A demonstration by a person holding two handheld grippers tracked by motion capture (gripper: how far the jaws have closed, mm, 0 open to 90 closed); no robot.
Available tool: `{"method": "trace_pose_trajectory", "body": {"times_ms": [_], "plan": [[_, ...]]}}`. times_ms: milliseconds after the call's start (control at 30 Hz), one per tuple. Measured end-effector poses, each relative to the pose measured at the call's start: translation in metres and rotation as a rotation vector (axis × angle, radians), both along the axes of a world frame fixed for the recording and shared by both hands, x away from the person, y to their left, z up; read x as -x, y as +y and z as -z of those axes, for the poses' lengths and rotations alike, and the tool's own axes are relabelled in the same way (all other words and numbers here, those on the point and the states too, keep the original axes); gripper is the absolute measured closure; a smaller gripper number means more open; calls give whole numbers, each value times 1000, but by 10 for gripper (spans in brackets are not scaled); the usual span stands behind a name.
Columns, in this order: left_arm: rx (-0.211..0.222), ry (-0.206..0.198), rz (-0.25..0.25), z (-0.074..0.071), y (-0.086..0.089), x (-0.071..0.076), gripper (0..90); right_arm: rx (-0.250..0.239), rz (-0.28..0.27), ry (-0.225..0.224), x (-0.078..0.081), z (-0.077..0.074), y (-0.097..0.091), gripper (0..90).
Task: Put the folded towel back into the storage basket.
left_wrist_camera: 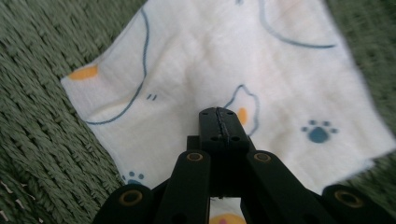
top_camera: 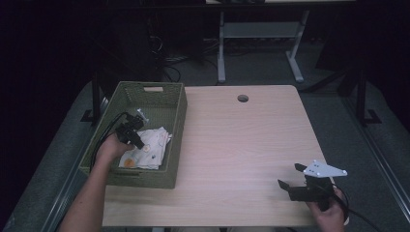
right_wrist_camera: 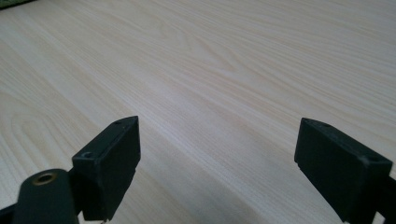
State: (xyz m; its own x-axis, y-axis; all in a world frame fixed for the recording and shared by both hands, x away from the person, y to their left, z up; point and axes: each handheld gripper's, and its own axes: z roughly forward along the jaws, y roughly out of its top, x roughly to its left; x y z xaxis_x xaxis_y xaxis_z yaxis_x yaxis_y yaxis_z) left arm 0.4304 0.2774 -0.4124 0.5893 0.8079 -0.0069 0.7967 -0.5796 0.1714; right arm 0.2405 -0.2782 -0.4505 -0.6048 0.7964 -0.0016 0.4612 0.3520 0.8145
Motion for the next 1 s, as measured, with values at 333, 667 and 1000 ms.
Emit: {"method": "trace_pose_trajectory", "body": {"times_ms": [333, 667, 1000], "plan": [[-8, 9, -3, 5, 2, -3, 896, 6, 0, 0, 0, 1, 0, 139], [101, -71, -16, -20, 5, 9, 784, 6, -4, 6, -1, 2, 1, 139], [184, -127, -17, -41, -1, 26, 721, -1, -6, 10, -1, 2, 2, 139]]}}
